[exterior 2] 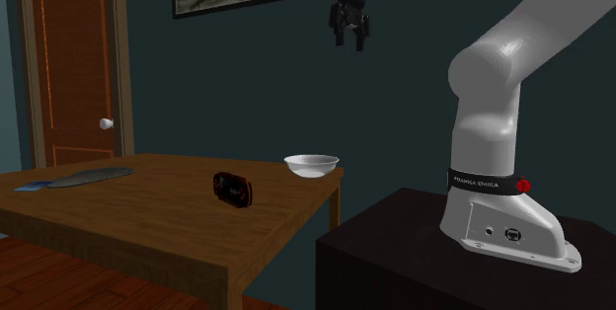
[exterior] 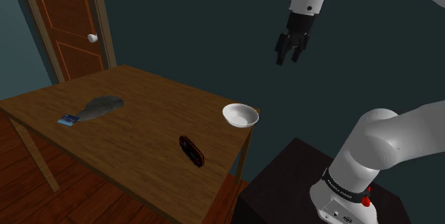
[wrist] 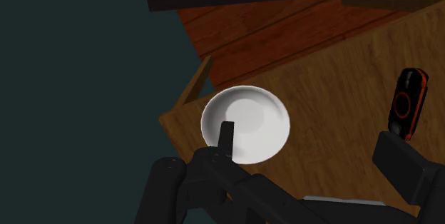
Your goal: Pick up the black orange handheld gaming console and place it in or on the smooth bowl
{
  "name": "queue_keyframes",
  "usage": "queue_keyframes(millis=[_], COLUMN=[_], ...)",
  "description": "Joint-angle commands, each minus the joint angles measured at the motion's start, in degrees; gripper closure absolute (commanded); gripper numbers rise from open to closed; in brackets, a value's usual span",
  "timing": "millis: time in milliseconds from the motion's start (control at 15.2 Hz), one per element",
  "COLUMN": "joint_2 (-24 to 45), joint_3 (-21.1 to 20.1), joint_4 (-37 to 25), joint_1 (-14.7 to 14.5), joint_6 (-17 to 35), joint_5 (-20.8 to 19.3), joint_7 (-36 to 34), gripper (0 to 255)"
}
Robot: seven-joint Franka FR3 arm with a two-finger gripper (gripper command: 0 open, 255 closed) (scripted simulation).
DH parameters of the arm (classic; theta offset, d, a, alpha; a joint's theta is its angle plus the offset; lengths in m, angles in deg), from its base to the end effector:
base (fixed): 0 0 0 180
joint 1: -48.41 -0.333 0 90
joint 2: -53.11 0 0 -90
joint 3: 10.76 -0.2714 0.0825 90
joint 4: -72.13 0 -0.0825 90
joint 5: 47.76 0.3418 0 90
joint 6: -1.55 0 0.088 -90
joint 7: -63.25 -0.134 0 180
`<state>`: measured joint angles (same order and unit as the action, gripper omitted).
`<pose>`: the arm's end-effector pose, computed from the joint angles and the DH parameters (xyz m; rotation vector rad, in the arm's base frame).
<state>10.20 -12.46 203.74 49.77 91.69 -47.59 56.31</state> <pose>0.3069 0.0041 0.5463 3.1197 -0.1919 0.0405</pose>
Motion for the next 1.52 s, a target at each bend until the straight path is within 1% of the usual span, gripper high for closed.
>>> queue_keyframes(millis=[0,396,726,1122,1452], joint_2=[0.0,4.4,10.2,19.6,29.0], joint_3=[0.0,-4.5,-8.4,-13.1,-17.0], joint_4=[0.0,5.1,7.4,7.6,5.6], joint_1=[0.0,-1.9,-3.3,-4.6,-5.2], joint_6=[0.0,9.9,18.4,28.4,36.2], joint_5=[0.0,3.0,4.9,5.9,4.7], joint_7=[0.0,-4.4,-8.0,-12.5,-17.0], gripper=[0,0,0,0,0])
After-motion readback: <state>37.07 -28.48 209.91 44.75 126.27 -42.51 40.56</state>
